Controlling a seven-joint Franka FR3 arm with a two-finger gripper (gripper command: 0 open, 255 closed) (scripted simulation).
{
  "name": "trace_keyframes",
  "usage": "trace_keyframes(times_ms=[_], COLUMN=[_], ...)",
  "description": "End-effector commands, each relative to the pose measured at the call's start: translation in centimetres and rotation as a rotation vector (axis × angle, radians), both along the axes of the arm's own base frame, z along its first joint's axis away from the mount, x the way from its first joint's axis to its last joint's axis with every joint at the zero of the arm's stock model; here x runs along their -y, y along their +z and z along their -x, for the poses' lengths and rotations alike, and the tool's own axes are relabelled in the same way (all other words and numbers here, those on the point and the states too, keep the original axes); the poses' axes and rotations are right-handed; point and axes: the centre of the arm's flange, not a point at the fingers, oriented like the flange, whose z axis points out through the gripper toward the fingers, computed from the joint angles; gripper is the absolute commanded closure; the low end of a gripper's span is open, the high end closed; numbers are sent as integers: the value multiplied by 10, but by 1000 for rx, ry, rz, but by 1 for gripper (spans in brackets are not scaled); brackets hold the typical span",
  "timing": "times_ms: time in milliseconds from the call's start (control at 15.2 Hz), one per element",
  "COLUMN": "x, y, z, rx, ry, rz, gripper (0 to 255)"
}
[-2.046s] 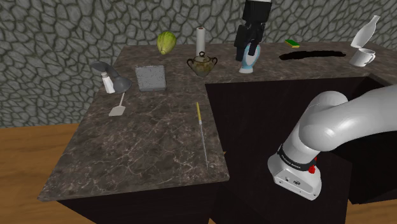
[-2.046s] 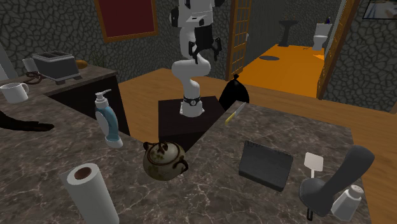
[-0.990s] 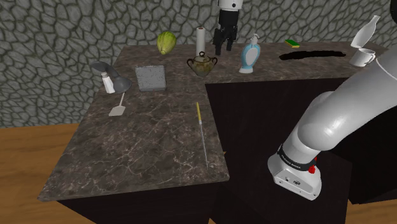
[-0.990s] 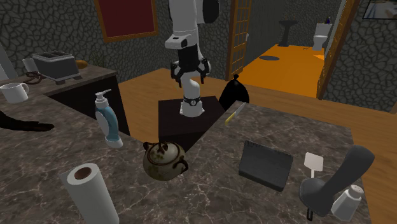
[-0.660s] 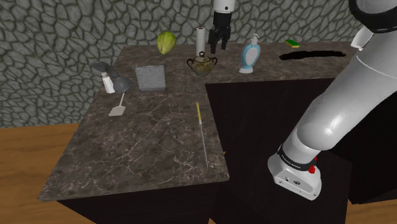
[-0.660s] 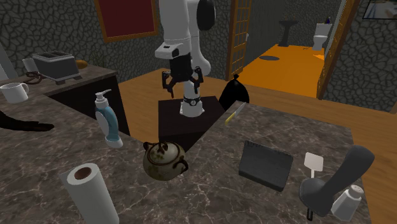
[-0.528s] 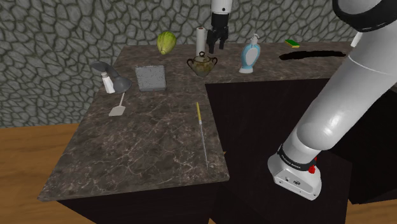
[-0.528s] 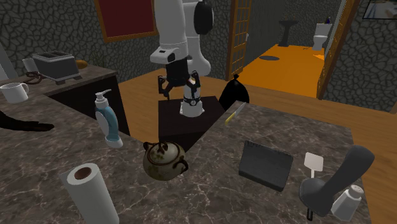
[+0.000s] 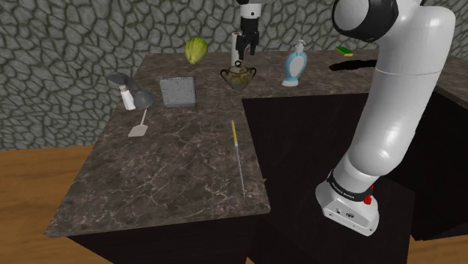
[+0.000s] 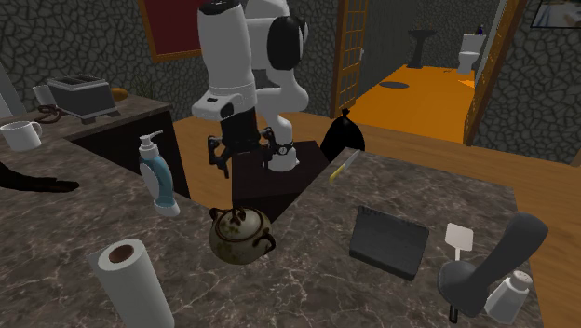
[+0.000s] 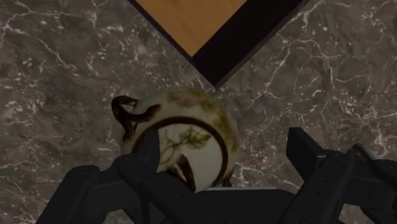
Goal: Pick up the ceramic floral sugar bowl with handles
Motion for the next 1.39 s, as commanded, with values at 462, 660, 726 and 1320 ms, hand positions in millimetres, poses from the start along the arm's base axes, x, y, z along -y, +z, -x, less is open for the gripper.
trace_keyframes(times_ms=[462, 660, 726, 1320], x=[29, 29, 29, 30], y=[-41, -57, -60, -60], z=[-55, -55, -55, -55], rx=[3, 3, 3, 3], ry=[12, 12, 12, 12], rz=[11, 11, 11, 11], gripper=[0, 0, 0, 255])
